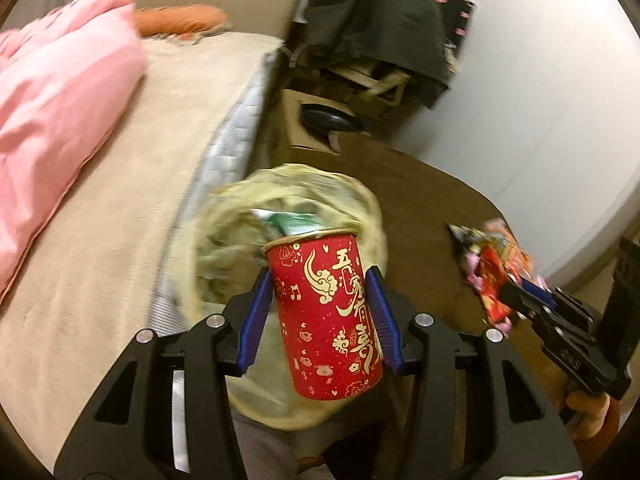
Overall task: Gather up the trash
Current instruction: 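Carry the red cup and red wrapper to the yellow bag and release both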
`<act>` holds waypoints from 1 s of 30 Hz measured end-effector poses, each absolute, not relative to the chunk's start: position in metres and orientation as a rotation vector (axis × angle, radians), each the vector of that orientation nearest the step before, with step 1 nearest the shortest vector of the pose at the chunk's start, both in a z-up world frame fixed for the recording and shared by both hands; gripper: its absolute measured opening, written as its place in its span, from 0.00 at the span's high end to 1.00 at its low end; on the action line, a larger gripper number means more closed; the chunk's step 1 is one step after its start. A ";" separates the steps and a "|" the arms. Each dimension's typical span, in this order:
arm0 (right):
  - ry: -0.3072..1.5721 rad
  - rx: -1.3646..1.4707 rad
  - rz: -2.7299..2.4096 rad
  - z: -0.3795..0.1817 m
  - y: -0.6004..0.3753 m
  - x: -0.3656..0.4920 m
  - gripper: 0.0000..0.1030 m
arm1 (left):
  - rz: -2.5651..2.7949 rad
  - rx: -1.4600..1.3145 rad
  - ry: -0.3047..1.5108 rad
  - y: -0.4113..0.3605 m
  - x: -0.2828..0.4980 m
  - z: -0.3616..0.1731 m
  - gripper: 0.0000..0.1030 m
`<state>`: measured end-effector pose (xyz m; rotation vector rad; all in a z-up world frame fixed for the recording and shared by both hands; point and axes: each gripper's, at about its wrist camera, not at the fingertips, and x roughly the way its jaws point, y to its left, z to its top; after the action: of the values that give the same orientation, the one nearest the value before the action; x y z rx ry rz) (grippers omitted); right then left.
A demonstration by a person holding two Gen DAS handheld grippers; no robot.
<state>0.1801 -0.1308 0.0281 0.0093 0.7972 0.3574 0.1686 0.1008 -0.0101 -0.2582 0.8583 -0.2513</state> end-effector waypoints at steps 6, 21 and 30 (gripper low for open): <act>0.873 -0.014 0.483 0.005 -0.084 0.207 0.81 | -0.197 -0.283 0.887 0.138 0.179 -0.028 0.56; 1.012 -0.077 0.517 -0.062 -0.022 0.276 0.81 | -0.210 -0.345 0.903 0.160 0.186 -0.039 0.56; 0.956 -0.034 0.490 -0.049 -0.057 0.286 0.81 | -0.312 -0.352 0.901 0.134 0.228 -0.044 0.56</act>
<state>0.2855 -0.0573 -0.0487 -0.0339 0.9562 0.4901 0.2281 0.1337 -0.0443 -0.3523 0.9009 -0.3119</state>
